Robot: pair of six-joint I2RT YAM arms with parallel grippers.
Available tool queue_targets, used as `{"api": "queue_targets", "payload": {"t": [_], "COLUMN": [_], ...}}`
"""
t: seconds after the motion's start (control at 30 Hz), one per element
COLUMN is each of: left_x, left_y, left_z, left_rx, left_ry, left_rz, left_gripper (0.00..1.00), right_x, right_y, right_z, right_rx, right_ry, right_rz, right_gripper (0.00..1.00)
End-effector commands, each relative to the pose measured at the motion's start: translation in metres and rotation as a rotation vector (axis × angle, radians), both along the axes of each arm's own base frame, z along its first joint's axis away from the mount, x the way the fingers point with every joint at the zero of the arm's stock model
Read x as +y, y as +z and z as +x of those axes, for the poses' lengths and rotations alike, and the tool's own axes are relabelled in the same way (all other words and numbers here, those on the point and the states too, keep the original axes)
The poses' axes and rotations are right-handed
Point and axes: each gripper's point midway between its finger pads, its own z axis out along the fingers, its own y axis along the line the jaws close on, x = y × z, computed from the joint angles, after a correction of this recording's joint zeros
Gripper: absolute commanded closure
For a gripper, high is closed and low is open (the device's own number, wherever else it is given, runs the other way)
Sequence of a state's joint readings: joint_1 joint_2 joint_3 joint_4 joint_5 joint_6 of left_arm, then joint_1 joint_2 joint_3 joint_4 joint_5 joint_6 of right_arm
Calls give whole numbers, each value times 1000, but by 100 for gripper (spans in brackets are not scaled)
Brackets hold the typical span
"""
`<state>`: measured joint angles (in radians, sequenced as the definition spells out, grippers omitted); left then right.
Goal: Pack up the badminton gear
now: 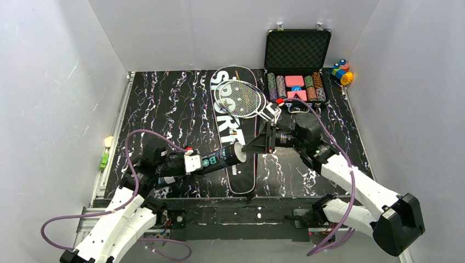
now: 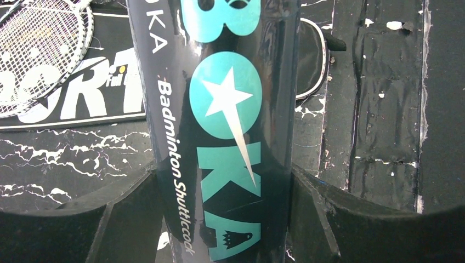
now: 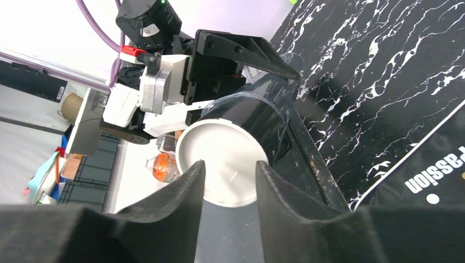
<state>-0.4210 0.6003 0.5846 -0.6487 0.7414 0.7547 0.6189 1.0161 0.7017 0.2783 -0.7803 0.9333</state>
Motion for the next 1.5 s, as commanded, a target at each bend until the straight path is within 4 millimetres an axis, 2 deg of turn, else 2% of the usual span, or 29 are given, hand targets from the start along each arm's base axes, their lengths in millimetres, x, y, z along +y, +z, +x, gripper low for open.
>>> {"api": "queue_targets", "payload": {"t": [0.0, 0.1, 0.47, 0.57, 0.67, 0.73, 0.77, 0.87, 1.0, 1.1, 1.2, 1.33, 1.47], "left_x": [-9, -9, -12, -12, -6, 4, 14, 36, 71, 104, 133, 166, 190], "left_y": [33, 34, 39, 41, 34, 28, 23, 10, -3, -4, -11, -28, -43], "left_z": [2, 3, 6, 8, 18, 36, 52, 80, 114, 150, 182, 217, 252], "left_rx": [-97, -100, -107, -109, -113, -105, -114, -112, 22, 137, 251, 354, 399], "left_ry": [-48, -47, -52, -47, 6, 124, 219, 367, 542, 720, 858, 991, 1083], "left_rz": [-62, -63, -69, -67, -31, -2, 34, 157, 244, 204, 182, 232, 257], "left_gripper": [89, 89, 89, 89, 89, 91, 92, 97, 99, 99, 99, 98, 96], "right_x": [0, 4, 32, 34, 21, 4, -9, -42, -77, -93, -99, -103, -111], "right_y": [-4, -5, -9, -12, -15, -5, 0, 16, 23, 15, 2, -15, -35], "right_z": [5, 4, -8, -2, 17, 33, 43, 63, 75, 79, 78, 77, 80], "right_rx": [-13, -25, -94, -87, -100, -133, -139, -161, -188, -182, -154, -118, -80], "right_ry": [-12, -3, 20, -2, -129, -224, -284, -417, -543, -602, -614, -618, -639], "right_rz": [-30, -58, -185, -223, -321, -351, -361, -358, -392, -454, -487, -522, -591], "right_gripper": [65, 71, 71, 68, 56, 47, 41, 24, 19, 18, 17, 17, 16]}}
